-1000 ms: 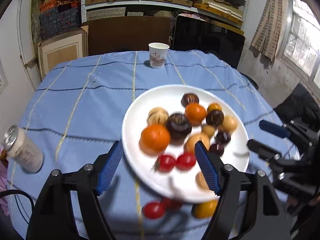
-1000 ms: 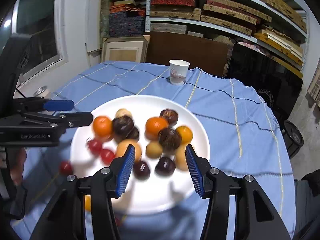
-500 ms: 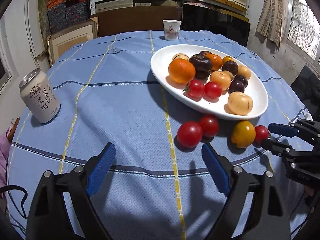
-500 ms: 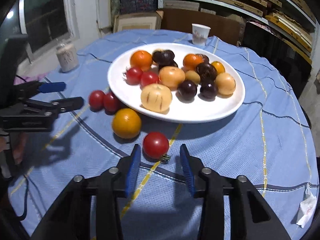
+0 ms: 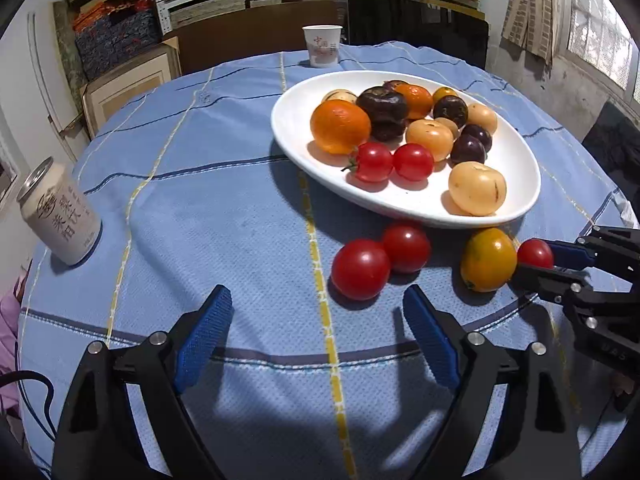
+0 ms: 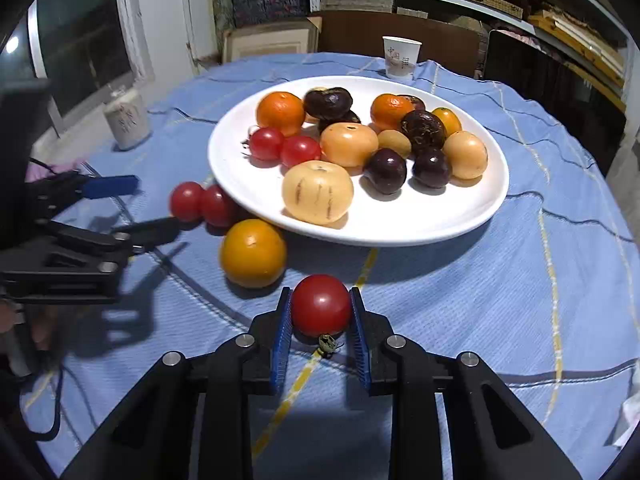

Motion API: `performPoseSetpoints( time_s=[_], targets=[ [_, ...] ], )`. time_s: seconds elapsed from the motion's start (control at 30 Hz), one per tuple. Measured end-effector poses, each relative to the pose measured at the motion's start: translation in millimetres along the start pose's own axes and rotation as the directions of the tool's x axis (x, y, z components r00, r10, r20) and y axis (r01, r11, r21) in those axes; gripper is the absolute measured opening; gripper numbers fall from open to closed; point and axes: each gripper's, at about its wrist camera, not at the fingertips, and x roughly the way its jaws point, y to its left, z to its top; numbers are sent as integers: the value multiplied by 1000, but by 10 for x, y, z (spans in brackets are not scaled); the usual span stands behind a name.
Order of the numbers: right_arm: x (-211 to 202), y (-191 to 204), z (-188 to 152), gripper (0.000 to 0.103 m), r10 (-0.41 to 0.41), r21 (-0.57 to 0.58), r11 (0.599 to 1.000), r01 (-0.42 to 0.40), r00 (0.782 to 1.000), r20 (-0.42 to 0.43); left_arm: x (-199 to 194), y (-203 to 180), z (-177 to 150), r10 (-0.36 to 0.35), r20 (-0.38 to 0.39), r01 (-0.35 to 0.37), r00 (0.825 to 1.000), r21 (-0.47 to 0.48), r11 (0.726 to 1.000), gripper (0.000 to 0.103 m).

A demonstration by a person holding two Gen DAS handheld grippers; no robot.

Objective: Organize fruits
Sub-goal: 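Grasp a red tomato with the left tool while the right tool grasps another red tomato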

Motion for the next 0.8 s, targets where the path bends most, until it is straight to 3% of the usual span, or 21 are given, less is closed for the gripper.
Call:
performPoseSetpoints(
  time_s=[0.1, 0.27, 0.3, 0.37, 0.6, 0.8],
  targets=[
    [-47, -61, -22, 28, 24, 35, 999, -25, 999, 24, 48, -71, 41, -2, -4, 3, 1000, 28, 1000, 62],
    [-31, -115, -35, 28, 28, 63, 998, -29, 999, 19, 112, -90, 59, -20, -10, 20, 1000, 36, 999, 49],
    [-32, -99, -36, 28, 26, 57, 998, -28, 999, 21, 110, -91, 57, -32, -8, 32, 999, 37, 999, 39],
    [-30, -74, -29, 28, 25, 46, 999, -26, 999, 22, 98, -116, 53, -42, 3, 42, 999, 47, 998, 29],
    [-80, -75, -26, 28, 13, 45, 999, -16, 999, 51, 13, -50, 8, -63, 33, 63, 997, 2, 998, 29],
    [-148, -70, -44, 28, 1, 47, 999, -4, 998, 67, -62, -73, -32, -36, 44, 36, 998, 0, 999, 29]
  ],
)
